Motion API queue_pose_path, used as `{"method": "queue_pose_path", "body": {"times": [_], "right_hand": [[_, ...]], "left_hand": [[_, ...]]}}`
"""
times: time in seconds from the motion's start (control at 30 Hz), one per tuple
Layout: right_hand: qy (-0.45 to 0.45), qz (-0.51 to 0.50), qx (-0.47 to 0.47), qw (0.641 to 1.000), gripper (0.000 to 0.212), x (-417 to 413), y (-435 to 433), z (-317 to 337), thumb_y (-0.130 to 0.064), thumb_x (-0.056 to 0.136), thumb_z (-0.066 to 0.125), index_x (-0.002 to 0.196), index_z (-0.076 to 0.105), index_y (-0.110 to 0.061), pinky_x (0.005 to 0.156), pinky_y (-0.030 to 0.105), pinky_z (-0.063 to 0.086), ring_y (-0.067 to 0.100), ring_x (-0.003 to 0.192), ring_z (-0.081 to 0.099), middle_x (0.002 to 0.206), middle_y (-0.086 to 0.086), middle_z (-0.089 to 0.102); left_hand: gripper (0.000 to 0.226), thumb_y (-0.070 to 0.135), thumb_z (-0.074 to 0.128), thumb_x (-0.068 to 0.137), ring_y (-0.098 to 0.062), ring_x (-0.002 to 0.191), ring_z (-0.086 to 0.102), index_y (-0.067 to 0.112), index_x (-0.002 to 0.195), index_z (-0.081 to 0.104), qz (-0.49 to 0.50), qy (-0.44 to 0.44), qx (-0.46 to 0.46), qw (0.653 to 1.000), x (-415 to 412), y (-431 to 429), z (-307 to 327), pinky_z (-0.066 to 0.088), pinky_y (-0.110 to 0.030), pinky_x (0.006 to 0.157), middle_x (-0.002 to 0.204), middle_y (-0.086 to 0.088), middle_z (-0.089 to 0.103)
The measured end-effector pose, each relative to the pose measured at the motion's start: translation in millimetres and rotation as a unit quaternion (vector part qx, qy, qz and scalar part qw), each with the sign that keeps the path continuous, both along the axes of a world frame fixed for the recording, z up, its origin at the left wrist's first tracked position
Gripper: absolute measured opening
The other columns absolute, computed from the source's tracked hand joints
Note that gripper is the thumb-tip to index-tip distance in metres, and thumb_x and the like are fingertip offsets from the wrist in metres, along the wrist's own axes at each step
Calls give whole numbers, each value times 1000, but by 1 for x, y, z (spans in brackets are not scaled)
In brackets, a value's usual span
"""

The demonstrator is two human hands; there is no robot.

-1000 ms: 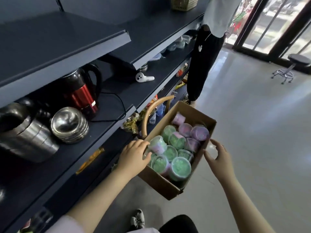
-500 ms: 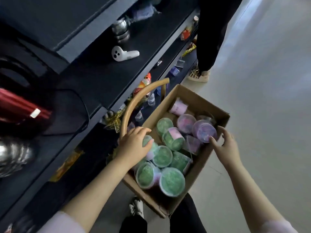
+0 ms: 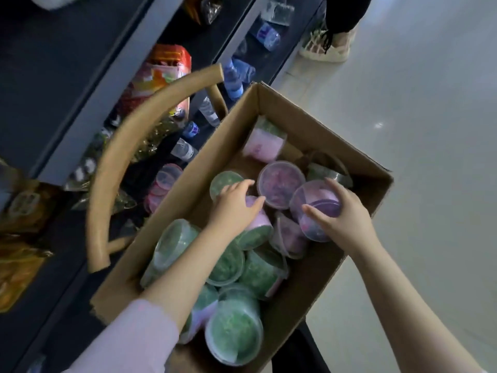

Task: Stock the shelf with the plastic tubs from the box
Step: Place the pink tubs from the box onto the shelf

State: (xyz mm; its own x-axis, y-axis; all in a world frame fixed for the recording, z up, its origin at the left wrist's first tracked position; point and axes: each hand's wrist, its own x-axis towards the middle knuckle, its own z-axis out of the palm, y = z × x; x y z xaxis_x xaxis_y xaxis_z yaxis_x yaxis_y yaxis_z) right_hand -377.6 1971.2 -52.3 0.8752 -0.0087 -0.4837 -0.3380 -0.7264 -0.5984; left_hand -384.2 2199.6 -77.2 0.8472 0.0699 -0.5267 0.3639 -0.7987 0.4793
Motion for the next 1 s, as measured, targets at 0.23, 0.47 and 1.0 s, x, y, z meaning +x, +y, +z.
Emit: {"method": "queue_pose_path", "body": {"times": [0.23, 0.47, 1.0], "right_hand": [[56, 32, 35, 997, 55, 24, -10, -13, -49, 70, 78, 118, 57, -34, 96, 34, 45, 19, 110, 52, 116, -2, 52], [98, 66, 10, 993, 91, 28, -19, -12, -55, 58, 84, 134, 42, -28, 103, 41, 40, 26, 124, 41, 134, 0, 44], [-106, 77, 33, 991, 111, -34, 10, 47, -57, 46, 85, 140, 39, -23, 104, 41, 41, 15, 122, 43, 133, -8, 41]], "left_hand": [[70, 55, 47, 92, -36, 139, 18, 22, 150, 26, 39, 112, 23, 993, 37, -26, -41, 24, -41, 109, 146, -13, 42], [38, 47, 64, 84, -30, 119, 46, 25, 114, 59, 122, 83, -25, 989, 38, -16, -56, 41, -42, 98, 108, -4, 65], [13, 22, 73, 82, -7, 74, 59, 23, 85, 61, 344, -145, -203, 905, -49, 47, 54, 50, -23, 72, 82, 4, 65]]}}
